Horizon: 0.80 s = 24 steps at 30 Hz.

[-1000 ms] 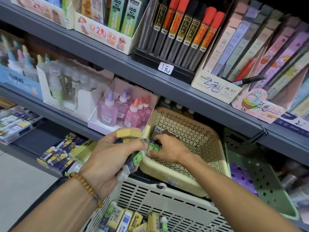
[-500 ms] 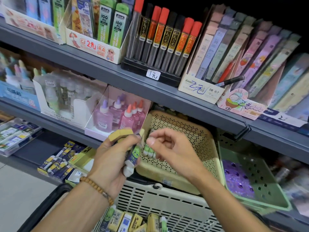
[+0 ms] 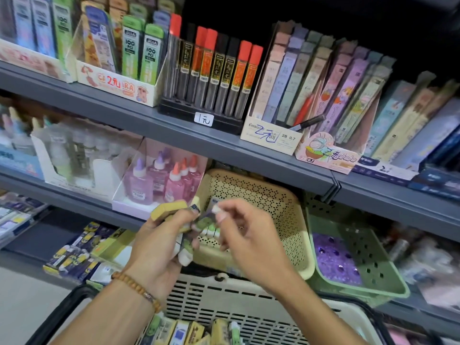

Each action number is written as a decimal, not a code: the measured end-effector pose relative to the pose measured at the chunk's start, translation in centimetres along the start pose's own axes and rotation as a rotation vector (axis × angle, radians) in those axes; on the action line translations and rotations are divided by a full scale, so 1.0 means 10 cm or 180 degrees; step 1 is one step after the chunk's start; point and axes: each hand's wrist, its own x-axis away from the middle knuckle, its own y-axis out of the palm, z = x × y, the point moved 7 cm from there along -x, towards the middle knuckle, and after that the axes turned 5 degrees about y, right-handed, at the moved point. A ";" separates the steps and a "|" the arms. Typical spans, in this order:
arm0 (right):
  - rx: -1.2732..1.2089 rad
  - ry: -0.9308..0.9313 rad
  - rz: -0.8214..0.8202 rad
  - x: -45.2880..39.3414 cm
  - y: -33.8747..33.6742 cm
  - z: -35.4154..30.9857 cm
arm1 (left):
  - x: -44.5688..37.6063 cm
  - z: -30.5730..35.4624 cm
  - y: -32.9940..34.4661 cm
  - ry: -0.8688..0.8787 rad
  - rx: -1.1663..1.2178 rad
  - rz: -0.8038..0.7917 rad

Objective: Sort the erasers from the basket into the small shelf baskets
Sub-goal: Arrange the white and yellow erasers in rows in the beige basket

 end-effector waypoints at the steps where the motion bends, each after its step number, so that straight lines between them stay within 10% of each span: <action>1: -0.0046 0.0117 0.0165 -0.06 -0.09 0.11 | -0.01 0.01 -0.02 -0.0006 -0.0011 0.0018; 12: 0.0206 0.2992 -0.0542 -0.61 -0.15 1.60 | -0.04 0.09 -0.07 -0.0143 0.0026 -0.0097; 20: 0.1207 0.2382 -0.0605 -0.67 -0.12 1.42 | 0.01 -0.01 0.01 -0.0614 0.0221 -0.0474; 24: -0.0070 0.1442 -0.0194 -0.58 -0.08 0.87 | 0.04 -0.02 0.03 -0.0628 0.0224 -0.0565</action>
